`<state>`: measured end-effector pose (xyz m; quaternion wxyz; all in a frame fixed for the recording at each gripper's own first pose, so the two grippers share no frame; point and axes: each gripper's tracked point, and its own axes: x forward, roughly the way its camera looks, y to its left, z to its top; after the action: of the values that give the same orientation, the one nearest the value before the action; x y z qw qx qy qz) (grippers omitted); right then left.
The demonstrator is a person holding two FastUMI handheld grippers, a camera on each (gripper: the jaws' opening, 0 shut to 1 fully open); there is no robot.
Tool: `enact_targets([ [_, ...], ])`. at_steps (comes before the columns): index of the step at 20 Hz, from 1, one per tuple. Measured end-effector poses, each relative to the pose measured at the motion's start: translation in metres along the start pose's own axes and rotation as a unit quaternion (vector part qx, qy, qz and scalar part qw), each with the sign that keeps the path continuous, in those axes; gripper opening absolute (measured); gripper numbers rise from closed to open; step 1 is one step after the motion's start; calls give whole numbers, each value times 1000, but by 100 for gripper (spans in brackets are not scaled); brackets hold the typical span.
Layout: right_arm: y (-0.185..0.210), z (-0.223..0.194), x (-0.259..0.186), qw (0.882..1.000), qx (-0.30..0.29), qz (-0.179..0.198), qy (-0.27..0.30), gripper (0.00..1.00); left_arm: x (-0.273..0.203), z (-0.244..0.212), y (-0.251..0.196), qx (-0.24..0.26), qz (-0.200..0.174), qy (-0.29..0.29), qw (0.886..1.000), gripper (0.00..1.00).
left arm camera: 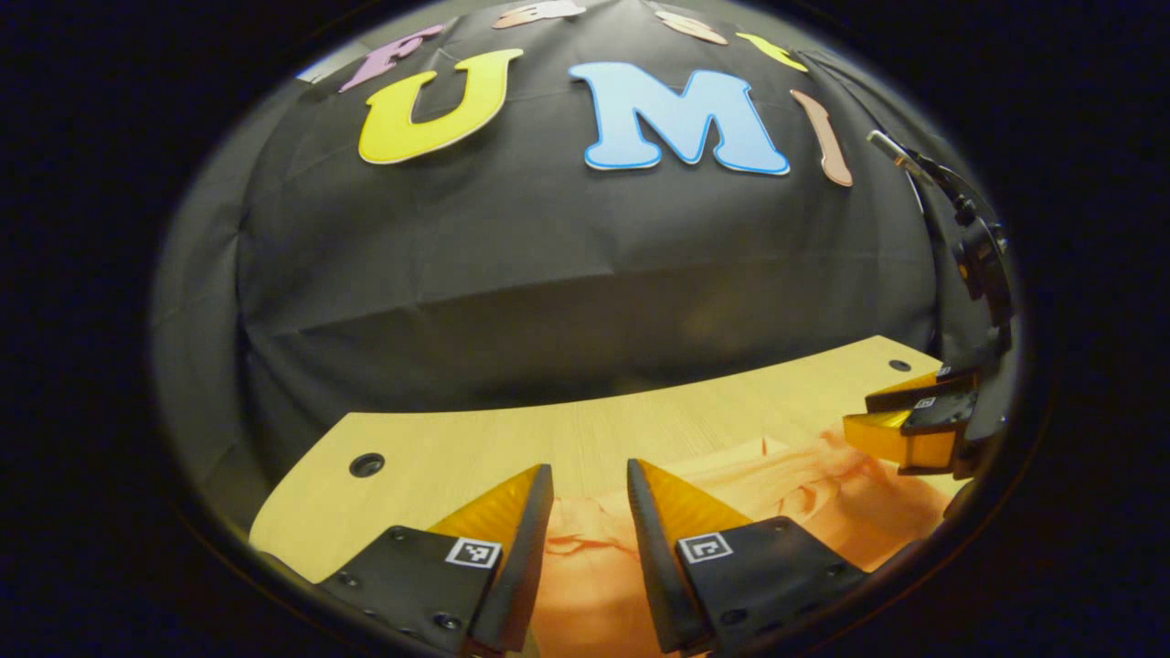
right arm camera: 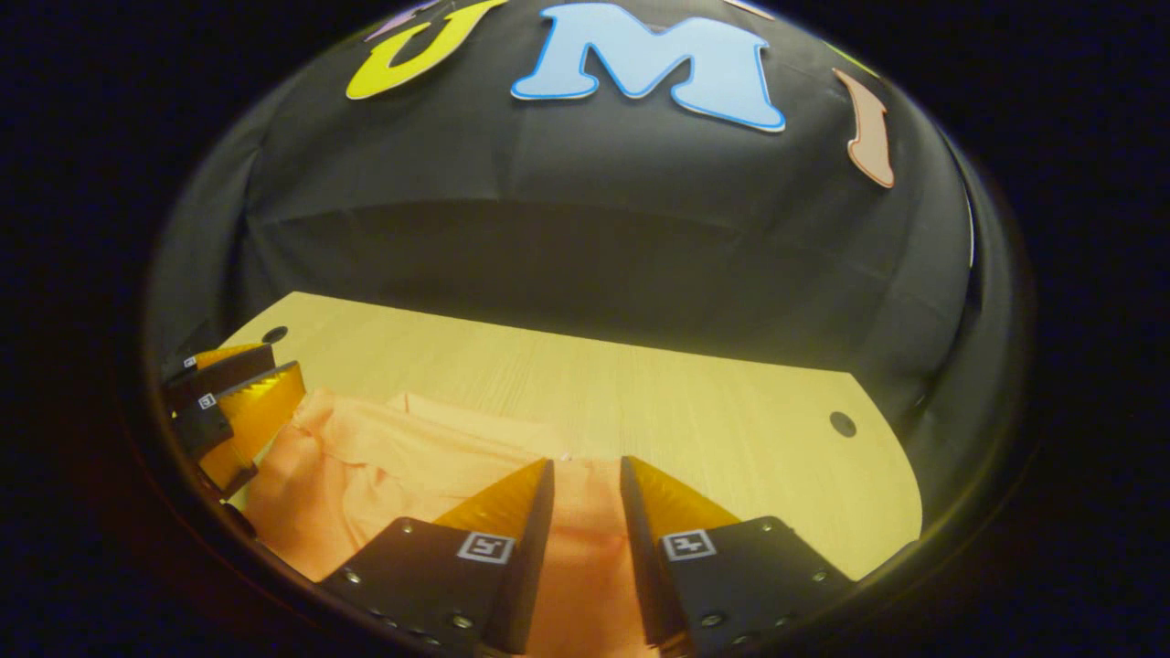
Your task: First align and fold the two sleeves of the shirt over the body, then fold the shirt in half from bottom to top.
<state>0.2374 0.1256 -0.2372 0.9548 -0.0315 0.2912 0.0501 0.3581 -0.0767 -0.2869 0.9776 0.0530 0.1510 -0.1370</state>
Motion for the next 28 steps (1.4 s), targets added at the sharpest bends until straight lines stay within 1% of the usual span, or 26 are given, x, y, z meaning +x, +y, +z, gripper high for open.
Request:
enact_targets([
  [1, 2, 3, -6, 1000, -5, 1, -4, 54, -6, 6, 2, -3, 3, -1, 1000, 63],
  [2, 2, 5, -14, 1000, -9, 3, -9, 73, -13, 11, 5, -5, 9, -2, 1000, 66],
  [3, 3, 10, -23, 1000, -13, 4, -14, 84, -20, 15, 7, -10, 11, -4, 1000, 70],
  [4, 3, 13, -31, 1000, -15, 4, -20, 91, -27, 19, 10, -13, 16, -6, 1000, 74],
  [5, 3, 17, -41, 999, -15, 4, -28, 92, -35, 24, 12, -13, 20, -9, 1000, 81],
  [6, 4, 19, -50, 999, -14, 5, -33, 94, -44, 29, 15, -13, 26, -13, 1000, 95],
  [7, 4, 19, -59, 999, -14, 9, -36, 93, -53, 34, 19, -13, 33, -18, 999, 94],
  [8, 3, 20, -68, 999, -15, 11, -37, 94, -62, 38, 21, -13, 39, -23, 999, 100],
  [11, 3, 24, -100, 999, -16, 14, -50, 94, -91, 52, 24, -14, 49, -34, 998, 100],
  [14, 8, 28, -135, 998, -15, 19, -65, 94, -120, 64, 21, -27, 53, -45, 997, 100],
  [16, 8, 29, -157, 997, -19, 19, -77, 93, -137, 71, 20, -26, 55, -52, 997, 97],
  [17, 9, 30, -168, 996, -20, 19, -82, 93, -146, 73, 19, -25, 55, -56, 997, 93],
  [18, 10, 30, -178, 996, -19, 20, -88, 93, -155, 79, 17, -26, 54, -60, 996, 93],
  [20, 10, 33, -195, 995, -14, 22, -99, 92, -170, 89, 12, -27, 53, -71, 996, 100],
  [25, -7, 42, -233, 992, -8, 10, -126, 93, -200, 113, -4, -31, 47, -86, 995, 100],
  [26, -11, 43, -241, 991, -7, 6, -130, 93, -207, 115, -8, -31, 46, -87, 995, 96],
  [27, -16, 44, -248, 991, -5, 3, -135, 93, -214, 118, -10, -32, 45, -89, 994, 100],
  [28, -20, 44, -256, 990, -2, 0, -141, 93, -221, 122, -13, -34, 44, -94, 994, 100],
])
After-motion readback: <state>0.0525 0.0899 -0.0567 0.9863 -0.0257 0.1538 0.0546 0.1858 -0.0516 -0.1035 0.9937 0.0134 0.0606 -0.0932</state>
